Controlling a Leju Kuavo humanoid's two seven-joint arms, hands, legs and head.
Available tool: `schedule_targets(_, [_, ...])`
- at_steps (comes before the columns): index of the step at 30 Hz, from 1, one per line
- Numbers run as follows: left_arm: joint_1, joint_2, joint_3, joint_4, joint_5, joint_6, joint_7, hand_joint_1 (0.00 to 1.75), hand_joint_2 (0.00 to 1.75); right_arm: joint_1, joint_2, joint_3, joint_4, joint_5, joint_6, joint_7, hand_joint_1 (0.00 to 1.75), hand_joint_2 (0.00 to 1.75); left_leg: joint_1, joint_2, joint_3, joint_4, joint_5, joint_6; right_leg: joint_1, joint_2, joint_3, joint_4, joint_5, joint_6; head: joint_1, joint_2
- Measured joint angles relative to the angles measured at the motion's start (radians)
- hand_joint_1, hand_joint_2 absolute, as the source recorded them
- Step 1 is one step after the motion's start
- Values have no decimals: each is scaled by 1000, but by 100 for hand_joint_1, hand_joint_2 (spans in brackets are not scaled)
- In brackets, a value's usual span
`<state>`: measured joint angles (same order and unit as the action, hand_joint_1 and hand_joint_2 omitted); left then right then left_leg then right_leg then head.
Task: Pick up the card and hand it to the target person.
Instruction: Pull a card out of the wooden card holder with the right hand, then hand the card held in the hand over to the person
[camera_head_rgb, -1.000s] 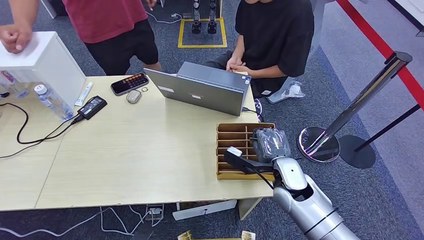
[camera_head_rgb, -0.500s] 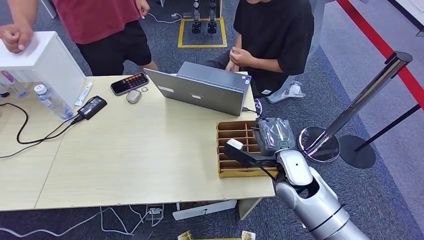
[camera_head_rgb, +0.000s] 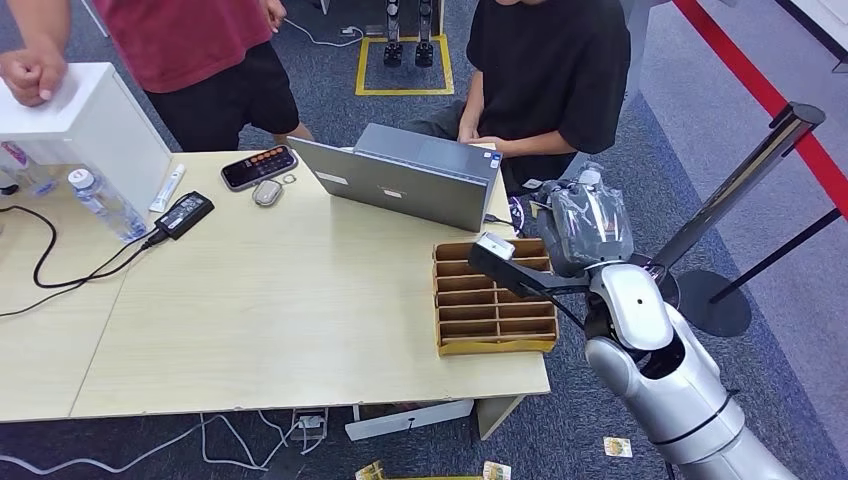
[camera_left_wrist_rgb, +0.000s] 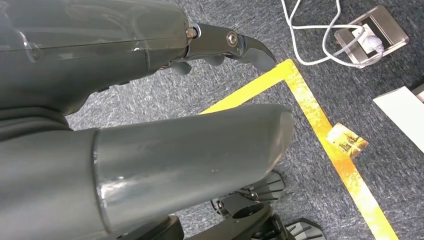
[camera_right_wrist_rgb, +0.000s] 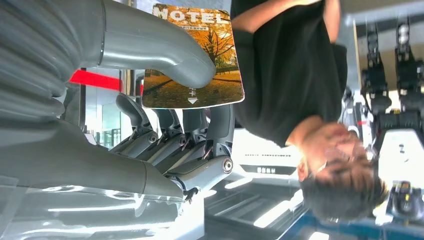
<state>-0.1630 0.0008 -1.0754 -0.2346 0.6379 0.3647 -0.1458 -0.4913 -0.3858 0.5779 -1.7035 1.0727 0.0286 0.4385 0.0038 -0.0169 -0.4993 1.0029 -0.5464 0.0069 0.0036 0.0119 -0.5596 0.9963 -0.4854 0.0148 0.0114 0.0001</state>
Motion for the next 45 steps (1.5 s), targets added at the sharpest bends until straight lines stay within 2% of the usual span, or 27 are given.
schedule_targets(7, [-4, 1, 0, 0, -19, -1, 14, 0, 0, -52, -21, -29, 27, -11, -75, -40, 149, 175, 0, 0, 0, 0, 0, 0, 0, 0, 0, 0, 0, 0, 0, 0])
schedule_targets(21, [-20, 0, 0, 0, -44, -11, 29, 0, 0, -129, -23, -28, 235, 12, -153, -99, 145, 175, 0, -1, -1, 0, 0, 0, 0, -1, 0, 0, 0, 0, 0, 0])
schedule_targets(32, [-25, -3, 0, 0, -52, -11, 33, 0, 0, -142, -15, -24, 380, 26, -211, -124, 148, 175, 0, -1, -1, 0, 0, 0, 0, -1, 0, 0, 0, 0, 0, 0])
schedule_targets(45, [-29, -3, 0, 0, -57, -12, 35, 0, 0, -142, 16, -5, 462, 29, -248, -137, 141, 175, 0, -1, -1, 0, 0, 0, 0, -1, 0, 0, 0, 0, 0, 0])
